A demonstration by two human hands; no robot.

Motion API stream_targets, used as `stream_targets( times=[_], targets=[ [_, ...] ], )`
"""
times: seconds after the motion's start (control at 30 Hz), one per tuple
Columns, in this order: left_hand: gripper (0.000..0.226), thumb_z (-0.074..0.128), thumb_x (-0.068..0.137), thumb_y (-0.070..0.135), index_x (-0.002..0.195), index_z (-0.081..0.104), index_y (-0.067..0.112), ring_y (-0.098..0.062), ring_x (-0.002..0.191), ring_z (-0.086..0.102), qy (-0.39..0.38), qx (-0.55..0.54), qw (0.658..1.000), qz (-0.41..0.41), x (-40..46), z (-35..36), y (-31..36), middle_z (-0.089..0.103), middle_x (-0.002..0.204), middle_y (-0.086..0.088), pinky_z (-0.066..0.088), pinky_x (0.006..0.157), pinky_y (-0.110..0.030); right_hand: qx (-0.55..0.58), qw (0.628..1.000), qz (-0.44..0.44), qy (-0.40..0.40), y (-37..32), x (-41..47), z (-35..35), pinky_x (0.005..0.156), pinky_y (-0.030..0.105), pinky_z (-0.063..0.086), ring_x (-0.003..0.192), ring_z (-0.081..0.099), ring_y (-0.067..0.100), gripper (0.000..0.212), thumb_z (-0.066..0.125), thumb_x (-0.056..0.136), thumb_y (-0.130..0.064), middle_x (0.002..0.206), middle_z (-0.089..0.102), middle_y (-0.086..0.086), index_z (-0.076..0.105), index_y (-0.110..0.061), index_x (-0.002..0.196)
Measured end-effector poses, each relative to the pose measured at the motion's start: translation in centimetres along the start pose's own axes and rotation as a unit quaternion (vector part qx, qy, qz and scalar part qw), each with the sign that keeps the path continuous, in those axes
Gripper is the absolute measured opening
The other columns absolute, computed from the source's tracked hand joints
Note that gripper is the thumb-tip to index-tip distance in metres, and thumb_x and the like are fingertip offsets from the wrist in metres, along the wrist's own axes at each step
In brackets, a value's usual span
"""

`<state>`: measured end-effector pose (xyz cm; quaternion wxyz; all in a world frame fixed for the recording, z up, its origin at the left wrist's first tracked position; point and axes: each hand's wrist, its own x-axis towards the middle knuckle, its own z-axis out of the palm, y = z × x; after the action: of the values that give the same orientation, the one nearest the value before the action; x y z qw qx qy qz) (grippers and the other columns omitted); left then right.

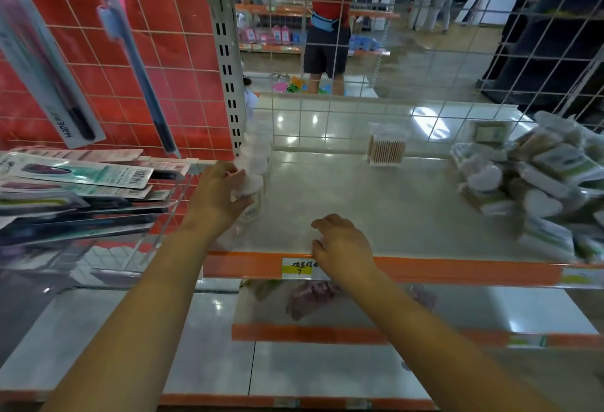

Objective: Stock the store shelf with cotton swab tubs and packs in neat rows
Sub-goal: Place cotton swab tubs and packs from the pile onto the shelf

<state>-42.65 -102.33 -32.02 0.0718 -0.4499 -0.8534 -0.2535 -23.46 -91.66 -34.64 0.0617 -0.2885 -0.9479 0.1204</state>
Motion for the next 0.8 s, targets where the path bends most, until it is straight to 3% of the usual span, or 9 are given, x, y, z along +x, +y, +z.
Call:
stream_targets(
  times=[0.43, 0.6, 0.8],
  targets=[
    [0.046, 0.066, 0.084, 0.022, 0.127, 0.054, 0.008, -0.026, 0.12, 0.038, -0.021, 0.033, 0.999, -0.008, -0.1, -0.7, 0.7, 0.047, 0.131, -0.007, 0.036, 0.093, -0.034, -0.004, 0.999, 0.012, 0.045, -0.3, -0.7, 0.6, 0.086, 0.033, 0.042, 0.11, 0.049, 0.027, 0.035, 0.041, 0.093, -0.018, 0.125, 0.054, 0.008, 0.054, -0.011, 0.126],
    [0.045, 0.067, 0.082, 0.023, 0.122, 0.055, 0.005, -0.028, 0.113, 0.045, -0.026, 0.061, 0.998, -0.001, 0.1, -1.3, 1.1, 0.051, 0.126, -0.008, 0.039, 0.091, -0.037, -0.001, 0.998, 0.009, 0.06, -0.3, -0.9, 0.3, 0.085, 0.035, 0.043, 0.109, 0.05, 0.029, 0.035, 0.044, 0.093, -0.02, 0.123, 0.055, 0.01, 0.055, -0.01, 0.124],
    [0.07, 0.061, 0.084, 0.041, 0.14, 0.034, 0.009, -0.03, 0.125, 0.038, -0.051, 0.133, 0.989, 0.023, 0.4, -2.2, 2.0, 0.043, 0.137, -0.01, 0.034, 0.101, -0.041, -0.002, 0.997, -0.016, 0.082, -0.6, -1.0, -0.9, 0.086, 0.039, 0.043, 0.111, 0.051, 0.032, 0.039, 0.047, 0.092, -0.018, 0.125, 0.056, 0.014, 0.051, -0.006, 0.129]
  ],
)
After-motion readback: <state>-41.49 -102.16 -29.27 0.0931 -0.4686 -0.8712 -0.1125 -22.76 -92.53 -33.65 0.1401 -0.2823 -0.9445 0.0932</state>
